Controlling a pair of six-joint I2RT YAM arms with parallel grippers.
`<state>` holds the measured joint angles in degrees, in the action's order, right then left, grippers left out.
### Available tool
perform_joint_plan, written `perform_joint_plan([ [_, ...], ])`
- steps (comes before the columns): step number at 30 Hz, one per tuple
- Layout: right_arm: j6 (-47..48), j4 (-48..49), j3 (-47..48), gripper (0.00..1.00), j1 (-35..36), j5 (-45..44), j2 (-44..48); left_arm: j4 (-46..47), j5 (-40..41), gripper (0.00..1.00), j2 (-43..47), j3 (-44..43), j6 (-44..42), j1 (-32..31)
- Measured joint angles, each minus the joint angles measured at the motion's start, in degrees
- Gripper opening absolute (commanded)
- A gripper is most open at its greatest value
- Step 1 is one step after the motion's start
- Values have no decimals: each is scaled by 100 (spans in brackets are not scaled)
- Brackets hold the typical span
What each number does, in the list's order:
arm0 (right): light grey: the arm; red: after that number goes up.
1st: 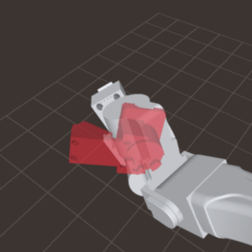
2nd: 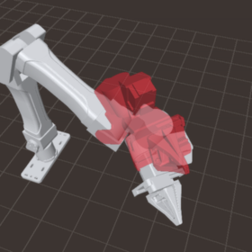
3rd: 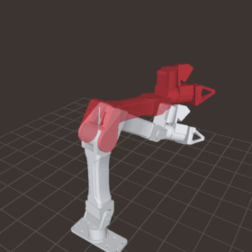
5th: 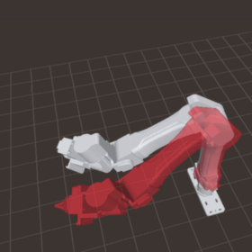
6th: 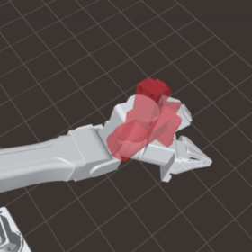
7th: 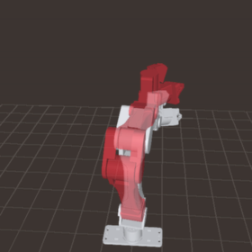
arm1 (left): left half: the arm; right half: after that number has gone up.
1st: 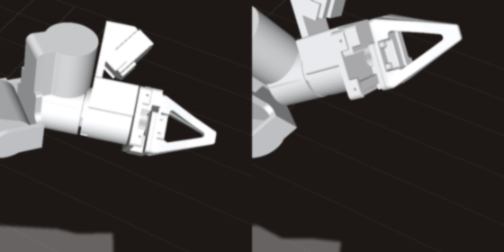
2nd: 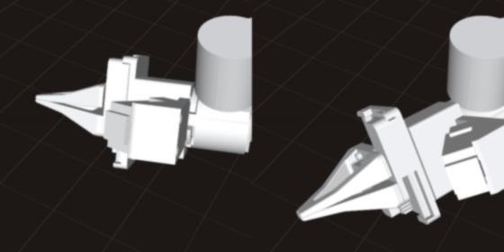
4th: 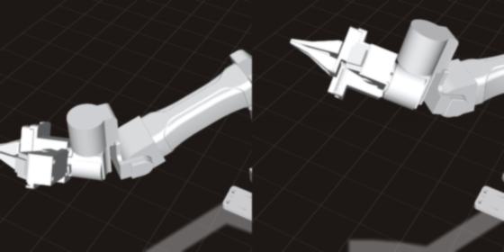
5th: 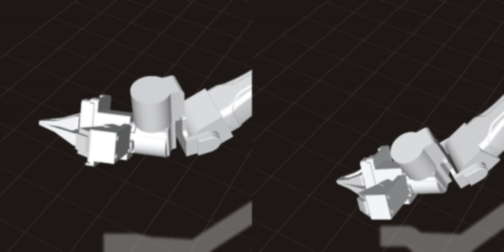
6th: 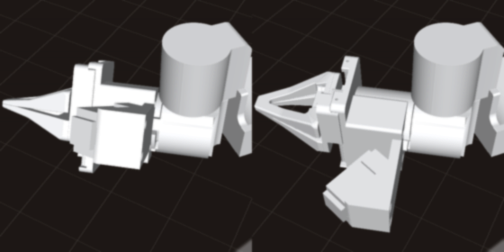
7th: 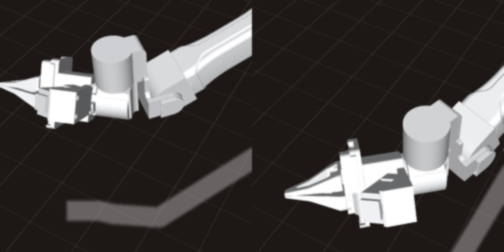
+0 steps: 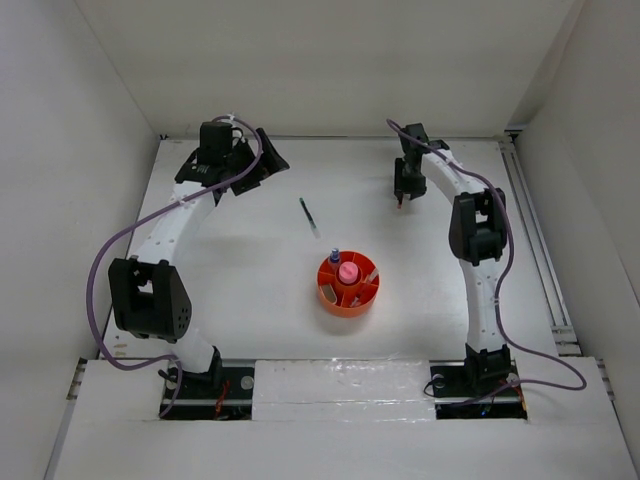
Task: Sort the stationery into containers
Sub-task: Pick up the pen from the center of the board.
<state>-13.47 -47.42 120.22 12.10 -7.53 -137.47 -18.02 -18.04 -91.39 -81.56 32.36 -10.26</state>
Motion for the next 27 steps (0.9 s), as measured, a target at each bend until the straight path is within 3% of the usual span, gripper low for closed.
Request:
perform_joint_plan([
  [3,37,-72,-13,26,55,-46,0,-2,-4,100,-2,0,0,4],
  [10,70,-243,17,0,107,-111,0,0,-22,100,-2,0,0,26],
  [20,74,-168,-210,0,57,105,136,4,-160,100,-4,0,-2,26],
  [27,203,203,-1329,0,50,807,1180,372,-1340,100,-175,-94,173,28],
])
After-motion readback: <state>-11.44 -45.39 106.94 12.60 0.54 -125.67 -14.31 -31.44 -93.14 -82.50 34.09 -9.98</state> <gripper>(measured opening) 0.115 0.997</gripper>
